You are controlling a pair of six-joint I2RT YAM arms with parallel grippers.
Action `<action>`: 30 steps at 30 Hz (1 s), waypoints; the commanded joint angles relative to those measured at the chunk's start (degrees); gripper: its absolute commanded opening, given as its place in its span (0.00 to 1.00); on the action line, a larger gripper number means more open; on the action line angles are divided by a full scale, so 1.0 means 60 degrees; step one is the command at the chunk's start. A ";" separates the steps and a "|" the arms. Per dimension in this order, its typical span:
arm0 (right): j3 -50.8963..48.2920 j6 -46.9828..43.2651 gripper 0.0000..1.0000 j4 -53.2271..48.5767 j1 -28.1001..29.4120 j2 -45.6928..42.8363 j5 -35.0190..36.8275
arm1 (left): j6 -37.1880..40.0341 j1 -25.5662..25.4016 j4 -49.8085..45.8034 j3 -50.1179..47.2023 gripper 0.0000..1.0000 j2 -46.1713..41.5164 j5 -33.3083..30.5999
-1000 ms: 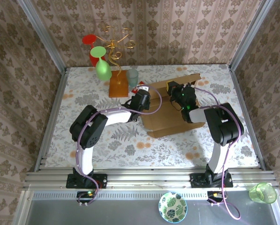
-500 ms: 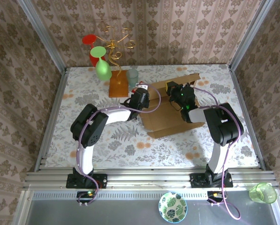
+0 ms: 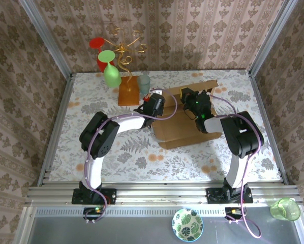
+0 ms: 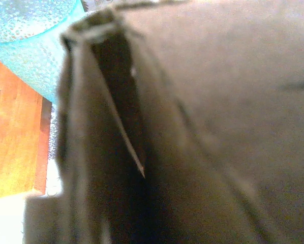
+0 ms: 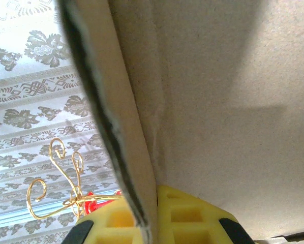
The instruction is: Fold the paper box
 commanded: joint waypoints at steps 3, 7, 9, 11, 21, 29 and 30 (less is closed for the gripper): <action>-0.0042 0.0108 0.16 -0.0586 0.0043 -0.0167 -0.0237 | 0.0372 0.0187 -0.0954 0.0086 0.00 0.0082 -0.1020; 0.0035 -0.0736 0.46 -0.2492 -0.0300 -0.1477 -0.0270 | 0.0731 0.0372 -0.0907 -0.0327 0.00 -0.0491 -0.0772; 0.0210 -0.1445 0.57 -0.4335 -0.0572 -0.2479 -0.0317 | 0.0832 0.0563 -0.1138 -0.0507 0.00 -0.0905 -0.0494; 0.0440 -0.2205 0.65 -0.6306 -0.0913 -0.3447 -0.0401 | 0.0895 0.0770 -0.1532 -0.0683 0.00 -0.1373 -0.0157; 0.0330 -0.2387 0.74 -0.7631 -0.1820 -0.4374 -0.1046 | 0.0711 0.1205 -0.2465 -0.1405 0.00 -0.2596 0.0755; 0.0314 -0.0468 0.77 -0.6129 -0.1188 -0.3267 -0.0731 | 0.0247 0.1209 -0.2834 -0.1316 0.00 -0.2657 0.0935; 0.0372 -0.0267 0.77 -0.6035 -0.1051 -0.3119 -0.0617 | 0.0185 0.1209 -0.2845 -0.1321 0.00 -0.2641 0.0957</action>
